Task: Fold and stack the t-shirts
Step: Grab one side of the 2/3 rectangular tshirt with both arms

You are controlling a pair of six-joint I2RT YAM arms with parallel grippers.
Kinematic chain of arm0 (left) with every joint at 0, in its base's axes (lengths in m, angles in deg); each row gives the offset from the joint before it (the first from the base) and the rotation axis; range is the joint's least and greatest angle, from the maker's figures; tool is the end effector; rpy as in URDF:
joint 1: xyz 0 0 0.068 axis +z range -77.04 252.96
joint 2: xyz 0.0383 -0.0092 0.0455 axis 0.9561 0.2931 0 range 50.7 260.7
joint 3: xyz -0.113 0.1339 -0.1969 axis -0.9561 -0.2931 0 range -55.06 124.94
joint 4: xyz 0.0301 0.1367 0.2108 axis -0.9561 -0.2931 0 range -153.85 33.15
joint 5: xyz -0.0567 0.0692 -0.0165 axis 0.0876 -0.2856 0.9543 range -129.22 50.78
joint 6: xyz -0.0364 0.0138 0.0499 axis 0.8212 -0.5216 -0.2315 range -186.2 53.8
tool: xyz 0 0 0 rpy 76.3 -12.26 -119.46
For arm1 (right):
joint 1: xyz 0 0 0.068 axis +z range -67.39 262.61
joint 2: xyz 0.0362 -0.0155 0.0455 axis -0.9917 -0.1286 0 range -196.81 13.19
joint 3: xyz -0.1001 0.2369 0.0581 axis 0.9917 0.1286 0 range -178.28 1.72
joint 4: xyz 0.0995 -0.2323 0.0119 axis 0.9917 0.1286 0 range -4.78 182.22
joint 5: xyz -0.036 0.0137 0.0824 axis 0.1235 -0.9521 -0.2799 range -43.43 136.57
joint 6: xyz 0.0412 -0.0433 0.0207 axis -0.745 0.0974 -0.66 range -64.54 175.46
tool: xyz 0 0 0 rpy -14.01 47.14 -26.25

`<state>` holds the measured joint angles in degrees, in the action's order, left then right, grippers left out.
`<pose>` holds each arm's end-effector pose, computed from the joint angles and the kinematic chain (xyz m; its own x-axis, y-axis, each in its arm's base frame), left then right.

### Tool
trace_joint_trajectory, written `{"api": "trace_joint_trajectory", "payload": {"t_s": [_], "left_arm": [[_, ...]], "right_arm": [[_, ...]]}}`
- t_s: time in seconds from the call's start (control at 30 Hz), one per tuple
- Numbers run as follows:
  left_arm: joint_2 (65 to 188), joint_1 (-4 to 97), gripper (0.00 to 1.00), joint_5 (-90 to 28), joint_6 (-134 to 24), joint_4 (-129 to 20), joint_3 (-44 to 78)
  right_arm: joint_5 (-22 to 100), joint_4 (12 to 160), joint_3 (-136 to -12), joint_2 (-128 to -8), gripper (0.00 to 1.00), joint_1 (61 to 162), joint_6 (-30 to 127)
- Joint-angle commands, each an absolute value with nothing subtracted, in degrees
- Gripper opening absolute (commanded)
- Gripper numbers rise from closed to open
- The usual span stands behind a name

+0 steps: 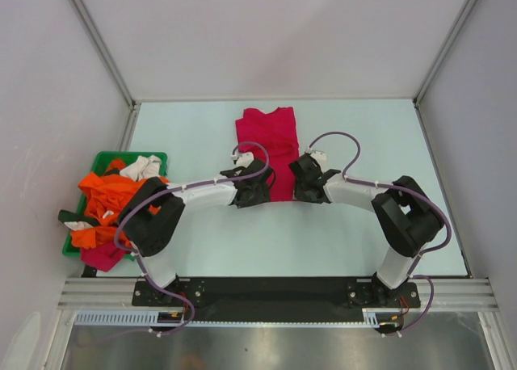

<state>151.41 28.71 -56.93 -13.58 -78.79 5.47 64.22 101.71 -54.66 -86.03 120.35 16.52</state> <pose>0.2558 -0.2284 0.1507 -0.8315 -0.2467 -0.4977 -0.1614 0.9646 -0.2084 0.2748 0.1940 0.1449 -0.8188 0.1237 -0.5606 0.0691 0.9906 0.1178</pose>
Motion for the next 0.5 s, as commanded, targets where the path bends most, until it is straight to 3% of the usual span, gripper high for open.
{"api": "trace_joint_trajectory", "payload": {"t_s": [0.0,0.33,0.47], "left_arm": [[152.2,28.7,0.65,-56.9,-12.3,-77.9,6.3],[150.5,29.4,0.59,-61.2,-13.3,-81.0,7.5],[148.3,29.6,0.49,-63.5,-13.6,-82.7,6.9]], "right_arm": [[63.4,101.6,-54.7,-88.8,0.45,120.1,16.4],[63.6,101.8,-54.4,-88.2,0.43,120.1,17.0],[63.8,101.5,-54.3,-88.2,0.41,120.0,16.9]]}}
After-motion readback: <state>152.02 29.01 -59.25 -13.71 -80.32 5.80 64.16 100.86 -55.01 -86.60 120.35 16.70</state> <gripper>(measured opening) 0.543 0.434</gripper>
